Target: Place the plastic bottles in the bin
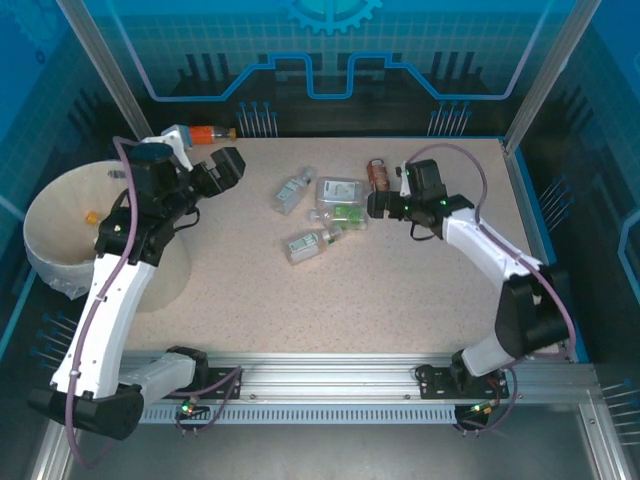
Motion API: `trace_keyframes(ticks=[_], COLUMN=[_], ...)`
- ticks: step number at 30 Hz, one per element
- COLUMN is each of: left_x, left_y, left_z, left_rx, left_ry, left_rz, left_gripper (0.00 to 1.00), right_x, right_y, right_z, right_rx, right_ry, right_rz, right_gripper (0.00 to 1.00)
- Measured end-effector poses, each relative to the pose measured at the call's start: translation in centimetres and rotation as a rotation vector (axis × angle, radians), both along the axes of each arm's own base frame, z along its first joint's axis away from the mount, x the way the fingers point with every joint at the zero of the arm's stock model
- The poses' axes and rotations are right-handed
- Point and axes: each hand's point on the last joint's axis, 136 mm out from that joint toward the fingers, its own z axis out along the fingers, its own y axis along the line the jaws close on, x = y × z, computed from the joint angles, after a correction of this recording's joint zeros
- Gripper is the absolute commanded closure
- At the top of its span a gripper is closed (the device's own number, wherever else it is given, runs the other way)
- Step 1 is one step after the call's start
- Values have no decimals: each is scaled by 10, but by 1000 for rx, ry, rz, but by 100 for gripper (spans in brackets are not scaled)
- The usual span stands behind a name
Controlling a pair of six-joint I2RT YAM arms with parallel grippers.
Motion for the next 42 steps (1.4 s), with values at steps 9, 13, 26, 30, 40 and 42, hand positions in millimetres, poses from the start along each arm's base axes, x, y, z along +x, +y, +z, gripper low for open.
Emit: trace_keyframes(ticks=[9, 13, 26, 30, 40, 42], left_x=[4, 4, -5, -5, -5, -3], left_y=[-11, -11, -9, -9, -9, -11], left_z=[-18, -28, -35, -38, -42, -45], left_rx=[5, 10, 36, 49, 44, 29], left_ry=[33, 55, 38, 41, 52, 66], left_rz=[-29, -30, -44, -50, -47, -47], left_gripper=[1, 1, 1, 1, 1, 1], right_x=[59, 76, 101, 102, 98, 90], right_y=[-17, -14, -21, -20, -23, -25], right_z=[-47, -75, -131, -138, -136, -135], right_rx=[-153, -212, -364, -374, -382, -382], right_ry=[135, 202, 352, 376, 375, 376], right_rz=[75, 143, 164, 166, 150, 150], right_gripper=[15, 23, 45, 49, 68, 69])
